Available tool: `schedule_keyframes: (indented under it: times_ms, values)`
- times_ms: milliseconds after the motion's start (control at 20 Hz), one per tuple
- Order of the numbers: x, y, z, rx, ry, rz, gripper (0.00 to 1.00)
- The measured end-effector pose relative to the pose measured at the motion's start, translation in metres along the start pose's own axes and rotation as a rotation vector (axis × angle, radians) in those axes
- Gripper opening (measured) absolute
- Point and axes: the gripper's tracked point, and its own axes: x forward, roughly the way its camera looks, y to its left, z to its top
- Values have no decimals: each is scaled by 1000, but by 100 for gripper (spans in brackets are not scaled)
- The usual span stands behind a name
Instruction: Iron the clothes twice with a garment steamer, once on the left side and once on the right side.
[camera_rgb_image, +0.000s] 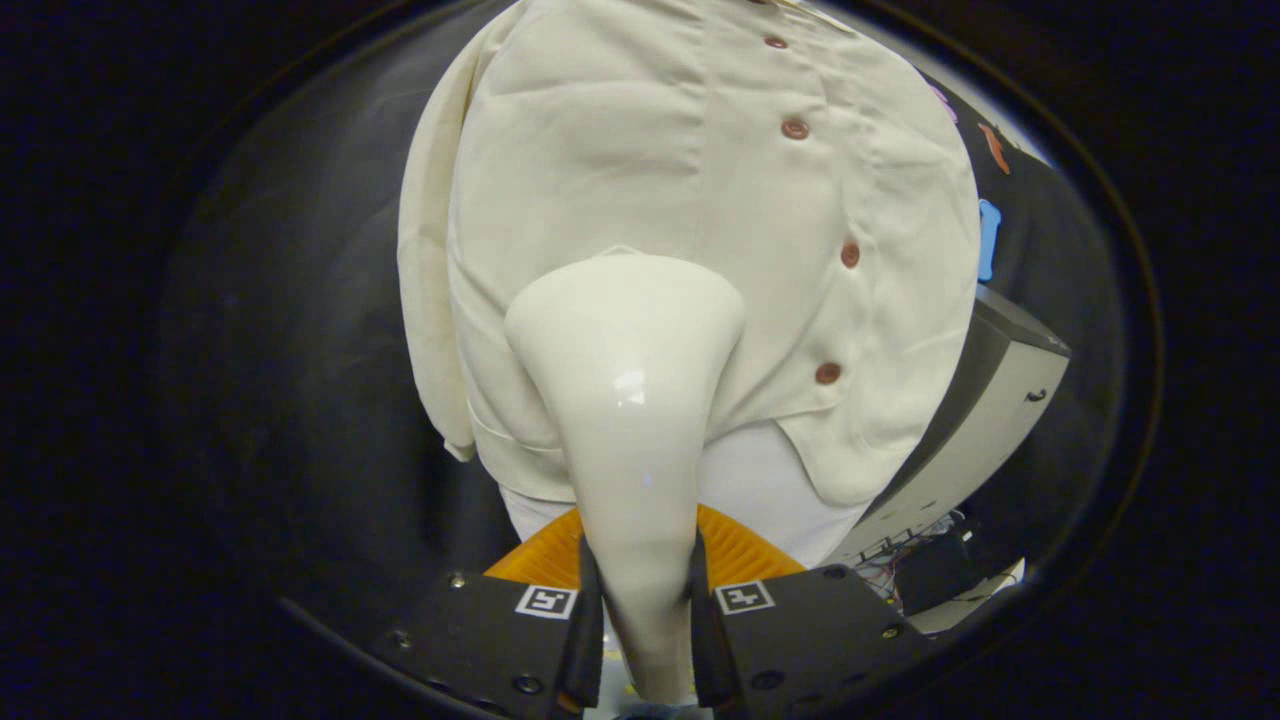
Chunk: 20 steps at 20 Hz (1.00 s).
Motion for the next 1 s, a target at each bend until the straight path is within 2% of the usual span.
schedule_keyframes:
  times_ms: [200,450,700,1000]
  values:
    - [-14,12,-21,2,49,81,36]
    - [-66,-8,-12,18,22,86,36]
    - [-137,-38,27,21,-73,73,36]
    - [-182,-59,86,20,-247,118,36]
